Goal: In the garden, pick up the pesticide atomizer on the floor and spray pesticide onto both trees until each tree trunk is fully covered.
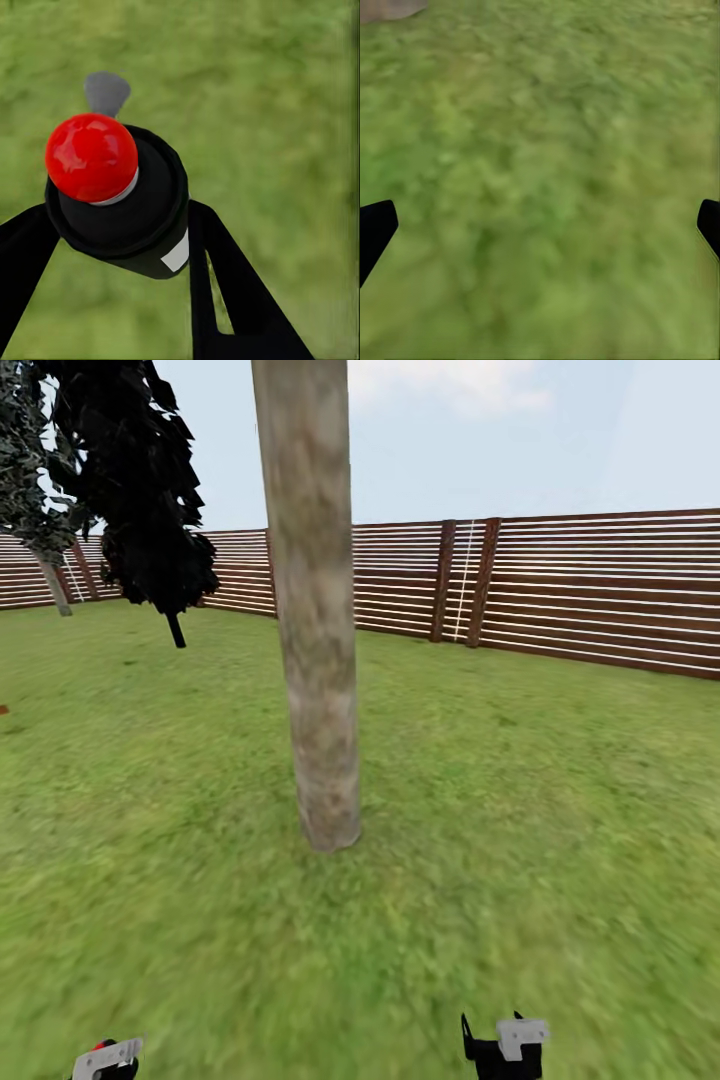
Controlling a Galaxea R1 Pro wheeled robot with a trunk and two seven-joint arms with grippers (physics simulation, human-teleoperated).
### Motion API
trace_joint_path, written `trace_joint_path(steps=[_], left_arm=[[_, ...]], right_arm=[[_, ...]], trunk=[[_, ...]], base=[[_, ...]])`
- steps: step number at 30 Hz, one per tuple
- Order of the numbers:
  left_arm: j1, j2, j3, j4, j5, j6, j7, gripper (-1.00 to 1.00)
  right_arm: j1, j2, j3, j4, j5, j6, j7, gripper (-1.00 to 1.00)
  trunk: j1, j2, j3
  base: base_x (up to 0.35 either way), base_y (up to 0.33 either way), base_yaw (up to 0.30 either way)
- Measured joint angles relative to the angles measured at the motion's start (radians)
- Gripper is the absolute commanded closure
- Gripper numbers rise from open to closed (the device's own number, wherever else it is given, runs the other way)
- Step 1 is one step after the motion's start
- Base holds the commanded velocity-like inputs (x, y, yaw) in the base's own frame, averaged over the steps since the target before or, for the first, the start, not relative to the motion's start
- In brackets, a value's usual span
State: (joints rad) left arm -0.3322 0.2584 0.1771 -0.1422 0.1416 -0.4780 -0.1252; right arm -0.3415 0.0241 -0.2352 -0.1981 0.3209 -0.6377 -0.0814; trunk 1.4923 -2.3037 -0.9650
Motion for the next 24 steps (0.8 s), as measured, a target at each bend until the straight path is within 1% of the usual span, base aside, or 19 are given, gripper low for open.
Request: trace_joint_path(steps=[4, 13, 15, 16, 18, 21, 22, 23, 24], left_arm=[[0.000, -0.005, -0.002, 0.000, -0.001, -0.001, -0.001, 1.00], [-0.003, -0.004, -0.012, -0.009, -0.011, 0.000, -0.002, 1.00], [-0.004, -0.005, -0.014, -0.017, -0.024, 0.000, -0.004, 1.00], [-0.004, -0.004, -0.016, -0.021, -0.054, 0.001, -0.004, 1.00], [-0.005, -0.004, -0.017, -0.024, -0.085, 0.001, -0.004, 1.00], [-0.013, -0.004, -0.020, -0.028, -0.149, 0.000, -0.014, 1.00], [-0.014, -0.004, -0.022, -0.035, -0.179, 0.001, -0.020, 1.00], [-0.014, -0.005, -0.026, -0.051, -0.222, 0.003, -0.030, 1.00], [-0.016, -0.006, -0.034, -0.072, -0.284, 0.007, -0.049, 1.00]], right_arm=[[0.000, -0.001, -0.001, 0.001, 0.000, 0.000, 0.000, -1.00], [0.000, -0.002, -0.001, 0.000, 0.000, 0.000, 0.001, -1.00], [0.000, -0.002, -0.001, 0.000, 0.000, 0.000, 0.001, -1.00], [0.000, -0.002, -0.001, 0.000, 0.000, 0.000, 0.001, -1.00], [0.000, -0.002, -0.001, -0.001, 0.000, 0.000, 0.002, -1.00], [0.000, -0.001, 0.000, -0.003, 0.000, 0.000, 0.004, -1.00], [0.000, -0.001, 0.000, -0.003, 0.002, -0.001, 0.004, -1.00], [0.000, -0.001, 0.001, -0.004, 0.004, -0.001, 0.005, -1.00], [0.000, -0.001, 0.002, -0.010, 0.010, -0.001, 0.005, -1.00]], trunk=[[0.000, 0.000, 0.000], [0.001, 0.000, 0.000], [0.001, 0.000, 0.000], [0.001, 0.000, 0.000], [0.001, 0.000, 0.000], [0.001, 0.000, 0.000], [0.001, 0.000, 0.000], [0.001, 0.000, 0.000], [0.001, 0.000, 0.000]], base=[[0.299, -0.105, 0.000], [0.016, -0.003, 0.000], [0.000, 0.000, 0.000], [0.000, 0.000, 0.000], [0.000, 0.000, 0.000], [0.000, 0.000, 0.000], [0.000, 0.000, 0.000], [0.000, 0.000, 0.000], [0.000, 0.000, 0.000]])
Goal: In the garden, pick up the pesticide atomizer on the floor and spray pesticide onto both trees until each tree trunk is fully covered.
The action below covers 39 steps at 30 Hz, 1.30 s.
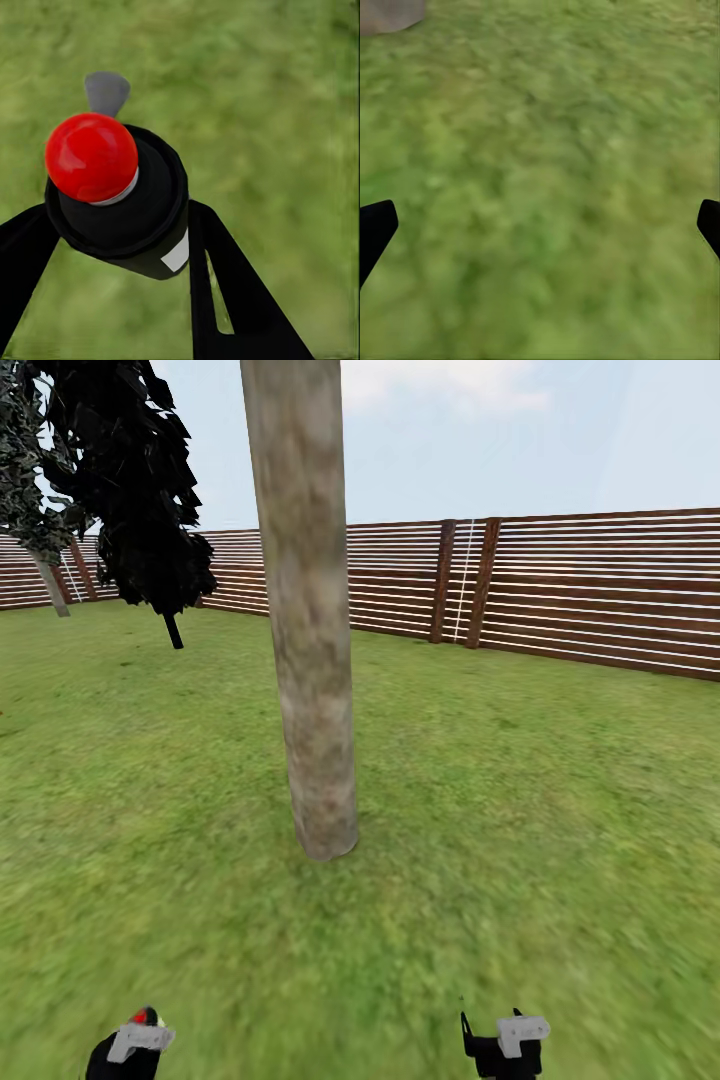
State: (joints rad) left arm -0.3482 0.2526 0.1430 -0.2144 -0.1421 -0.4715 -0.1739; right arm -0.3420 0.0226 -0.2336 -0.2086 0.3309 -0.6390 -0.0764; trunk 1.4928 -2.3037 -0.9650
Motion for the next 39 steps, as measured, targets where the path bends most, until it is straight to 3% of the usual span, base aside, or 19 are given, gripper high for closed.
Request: trace_joint_path(steps=[1, 2, 3, 4, 5, 6, 7, 9, 10, 13, 15, 18, 21, 22, 27, 30, 39], left_arm=[[-0.001, -0.002, -0.006, -0.019, -0.069, 0.002, -0.025, 1.00], [-0.002, -0.002, -0.007, -0.031, -0.116, 0.003, -0.047, 1.00], [-0.003, -0.004, -0.009, -0.051, -0.187, 0.004, -0.081, 1.00], [-0.003, -0.005, -0.008, -0.067, -0.235, 0.005, -0.105, 1.00], [-0.004, -0.007, -0.009, -0.092, -0.303, 0.007, -0.150, 1.00], [-0.004, -0.007, -0.009, -0.106, -0.346, 0.011, -0.181, 1.00], [-0.004, -0.008, -0.009, -0.119, -0.393, 0.016, -0.219, 1.00], [-0.013, -0.008, -0.008, -0.160, -0.500, 0.046, -0.329, 1.00], [-0.023, -0.009, -0.007, -0.172, -0.528, 0.060, -0.365, 1.00], [-0.071, -0.012, -0.007, -0.197, -0.623, 0.116, -0.530, 1.00], [-0.095, -0.015, -0.007, -0.202, -0.669, 0.127, -0.615, 1.00], [-0.138, -0.024, -0.005, -0.204, -0.713, 0.133, -0.728, 1.00], [-0.158, -0.035, -0.006, -0.204, -0.724, 0.134, -0.780, 1.00], [-0.159, -0.037, -0.006, -0.204, -0.725, 0.134, -0.785, 1.00], [-0.160, -0.052, -0.008, -0.204, -0.728, 0.134, -0.797, 1.00], [-0.161, -0.067, -0.036, -0.204, -0.728, 0.134, -0.801, 1.00], [-0.173, -0.123, -0.081, -0.205, -0.730, 0.167, -0.805, 1.00]], right_arm=[[-0.001, -0.001, 0.001, -0.022, 0.011, 0.000, 0.001, -1.00], [-0.001, -0.001, 0.002, -0.048, 0.024, 0.001, 0.002, -1.00], [-0.001, -0.001, 0.006, -0.098, 0.058, 0.003, 0.003, -1.00], [-0.001, -0.001, 0.013, -0.133, 0.095, 0.006, 0.007, -1.00], [-0.001, -0.001, 0.031, -0.178, 0.170, 0.015, 0.026, -1.00], [-0.001, 0.000, 0.041, -0.204, 0.224, 0.026, 0.045, -1.00], [-0.001, 0.001, 0.052, -0.238, 0.304, 0.058, 0.088, -1.00], [-0.006, 0.005, 0.058, -0.278, 0.382, 0.117, 0.168, -1.00], [-0.013, 0.006, 0.059, -0.291, 0.393, 0.140, 0.213, -1.00], [-0.065, 0.008, 0.062, -0.324, 0.413, 0.212, 0.466, -1.00], [-0.095, 0.008, 0.062, -0.332, 0.413, 0.233, 0.599, -1.00], [-0.127, 0.010, 0.063, -0.334, 0.414, 0.242, 0.739, -1.00], [-0.143, 0.013, 0.065, -0.334, 0.415, 0.243, 0.789, -1.00], [-0.144, 0.014, 0.066, -0.334, 0.415, 0.243, 0.802, 1.00], [-0.146, 0.016, 0.104, -0.335, 0.416, 0.241, 0.851, 1.00], [-0.148, 0.018, 0.149, -0.343, 0.414, 0.241, 0.856, 1.00], [-0.149, 0.077, 0.223, -0.361, 0.415, 0.241, 0.862, 1.00]], trunk=[[0.000, 0.000, 0.000], [0.000, 0.000, 0.000], [0.000, 0.000, 0.000], [0.000, 0.000, 0.000], [0.000, 0.000, 0.000], [0.000, 0.000, 0.000], [0.000, 0.000, 0.000], [0.000, 0.000, 0.000], [0.000, 0.000, 0.000], [0.000, 0.000, 0.000], [0.000, 0.000, 0.000], [0.000, 0.000, 0.000], [0.000, 0.000, 0.000], [0.000, 0.000, 0.000], [0.000, 0.000, 0.000], [0.000, 0.000, 0.000], [0.000, 0.000, 0.000]], base=[[0.000, 0.000, 0.000], [0.000, 0.000, 0.000], [0.000, 0.000, 0.000], [0.000, 0.000, 0.000], [0.000, 0.000, 0.000], [0.000, 0.000, 0.000], [0.000, 0.000, 0.000], [0.000, 0.000, 0.000], [0.000, 0.000, 0.000], [0.000, 0.000, 0.000], [0.000, 0.000, 0.000], [0.000, 0.000, 0.000], [0.000, 0.000, 0.000], [0.000, 0.000, 0.000], [0.000, 0.000, 0.000], [0.000, 0.000, 0.000], [0.000, 0.000, 0.000]])
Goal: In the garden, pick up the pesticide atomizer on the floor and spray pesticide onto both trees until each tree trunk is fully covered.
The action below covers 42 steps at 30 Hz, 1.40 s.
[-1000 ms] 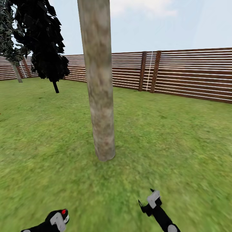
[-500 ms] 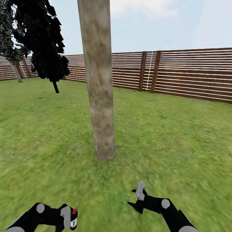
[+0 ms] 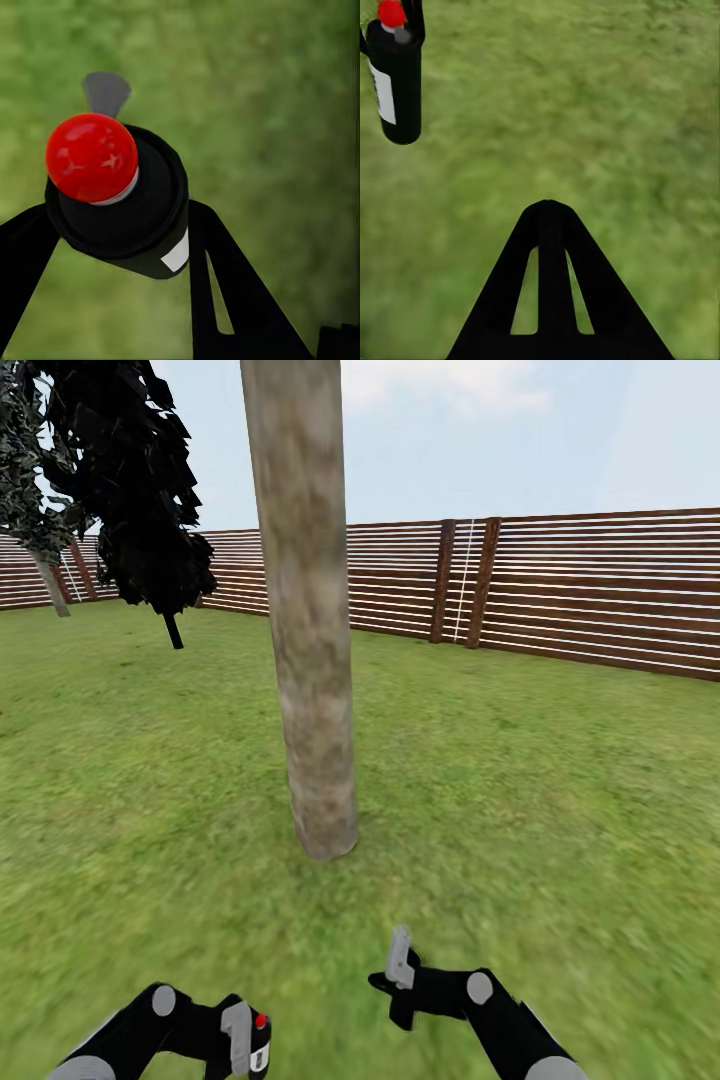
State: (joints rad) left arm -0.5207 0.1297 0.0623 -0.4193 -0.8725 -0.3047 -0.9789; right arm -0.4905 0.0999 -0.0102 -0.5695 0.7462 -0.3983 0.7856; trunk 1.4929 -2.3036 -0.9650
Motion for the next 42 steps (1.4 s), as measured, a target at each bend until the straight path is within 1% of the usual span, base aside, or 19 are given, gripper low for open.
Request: trace_joint_path(steps=[3, 7, 10, 11, 12, 17, 20, 25, 29, 42], left_arm=[[-0.010, -0.019, -0.033, 0.000, 0.000, 0.021, -0.001, 1.00], [-0.015, -0.046, -0.051, 0.000, -0.001, 0.036, -0.002, 1.00], [-0.026, -0.065, -0.059, 0.000, -0.001, 0.039, -0.002, 1.00], [-0.033, -0.078, -0.064, 0.000, 0.000, 0.039, -0.002, 1.00], [-0.036, -0.091, -0.075, 0.000, -0.001, 0.040, -0.003, 1.00], [-0.037, -0.109, -0.080, 0.001, -0.002, 0.040, -0.003, 1.00], [-0.038, -0.127, -0.084, 0.000, -0.002, 0.039, -0.003, 1.00], [-0.046, -0.136, -0.088, -0.017, 0.002, 0.041, -0.003, 1.00], [-0.050, -0.155, -0.089, -0.022, 0.003, 0.040, -0.003, 1.00], [-0.054, -0.156, -0.086, -0.022, 0.014, 0.036, -0.007, 1.00]], right_arm=[[0.000, 0.004, 0.042, -0.001, -0.003, 0.001, 0.001, 1.00], [0.000, 0.007, 0.053, 0.000, -0.004, 0.002, 0.002, 1.00], [0.000, 0.029, 0.064, 0.001, -0.004, 0.001, 0.003, 1.00], [0.000, 0.034, 0.083, 0.001, -0.004, 0.001, 0.002, 1.00], [0.000, 0.039, 0.093, 0.001, -0.005, 0.001, 0.001, 1.00], [0.000, 0.048, 0.097, 0.001, -0.005, 0.001, 0.002, 1.00], [0.000, 0.053, 0.097, 0.002, -0.005, 0.001, 0.001, 1.00], [0.000, 0.058, 0.098, 0.001, -0.005, 0.001, 0.002, 1.00], [0.000, 0.062, 0.098, 0.001, -0.004, 0.001, 0.001, 1.00], [0.000, 0.062, 0.097, 0.000, -0.004, 0.001, 0.001, 1.00]], trunk=[[0.000, 0.000, 0.000], [0.000, 0.000, 0.000], [0.000, 0.000, 0.000], [0.000, 0.000, 0.000], [0.000, 0.000, 0.000], [0.000, 0.000, 0.000], [0.000, 0.000, 0.000], [0.000, 0.000, 0.000], [0.000, 0.000, 0.000], [0.000, 0.000, 0.000]], base=[[0.000, 0.000, 0.000], [0.000, 0.000, 0.000], [0.000, 0.000, 0.000], [0.000, 0.000, 0.000], [0.000, 0.000, 0.000], [0.000, 0.000, 0.000], [0.000, 0.000, 0.000], [0.000, 0.000, 0.000], [0.000, 0.000, 0.000], [0.000, 0.000, 0.000]])
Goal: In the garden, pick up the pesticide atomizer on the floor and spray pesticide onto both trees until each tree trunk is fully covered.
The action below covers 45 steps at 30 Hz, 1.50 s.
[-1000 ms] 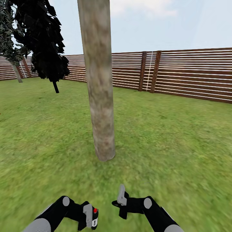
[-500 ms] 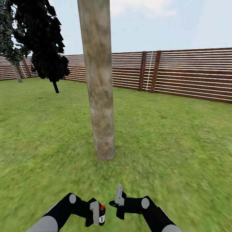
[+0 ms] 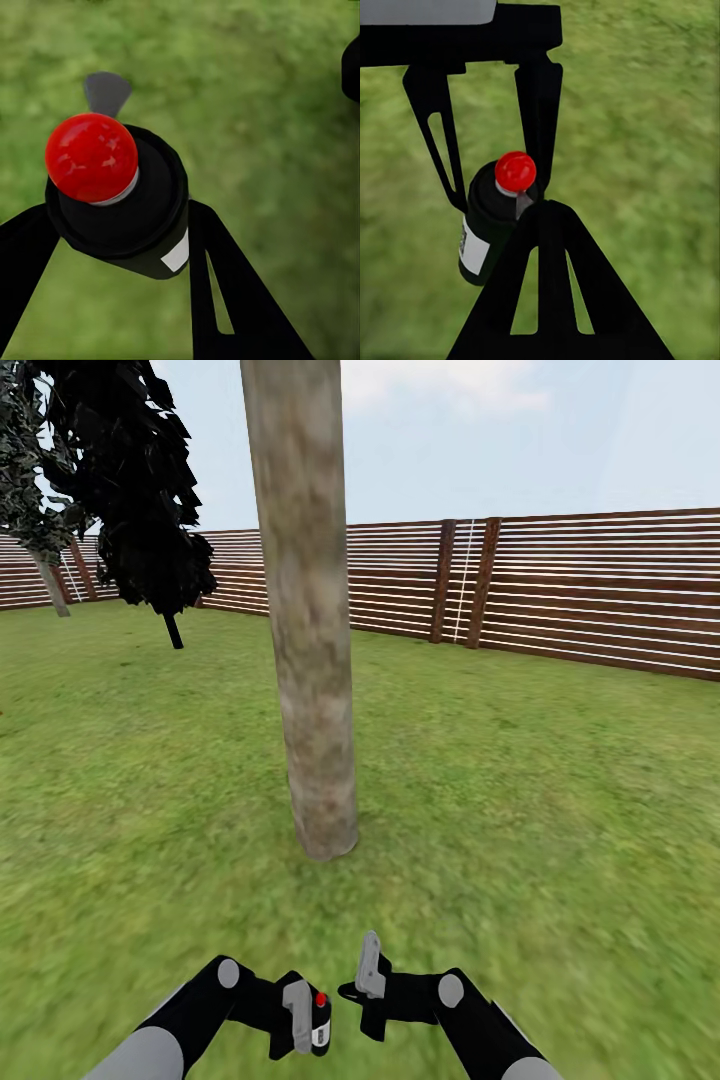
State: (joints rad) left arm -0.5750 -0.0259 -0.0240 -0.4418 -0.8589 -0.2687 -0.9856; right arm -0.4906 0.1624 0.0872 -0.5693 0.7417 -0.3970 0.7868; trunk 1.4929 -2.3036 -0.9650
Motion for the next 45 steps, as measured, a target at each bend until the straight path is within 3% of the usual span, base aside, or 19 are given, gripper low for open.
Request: trace_joint_path(steps=[29, 35, 45], left_arm=[[0.000, -0.021, 0.003, 0.000, 0.007, -0.008, -0.001, 1.00], [0.000, -0.020, 0.002, 0.001, 0.080, -0.015, -0.017, 1.00], [0.000, -0.020, 0.002, 0.001, 0.081, -0.015, -0.018, 1.00]], right_arm=[[0.000, 0.006, 0.000, 0.000, 0.001, 0.000, 0.000, 1.00], [0.000, 0.005, 0.000, 0.000, 0.002, 0.000, 0.000, 1.00], [0.000, 0.005, 0.000, 0.000, 0.002, 0.000, 0.000, 1.00]], trunk=[[0.000, 0.000, 0.000], [0.000, 0.000, 0.000], [0.000, 0.000, 0.000]], base=[[0.000, 0.000, 0.000], [0.000, 0.000, 0.000], [0.000, 0.000, 0.000]])
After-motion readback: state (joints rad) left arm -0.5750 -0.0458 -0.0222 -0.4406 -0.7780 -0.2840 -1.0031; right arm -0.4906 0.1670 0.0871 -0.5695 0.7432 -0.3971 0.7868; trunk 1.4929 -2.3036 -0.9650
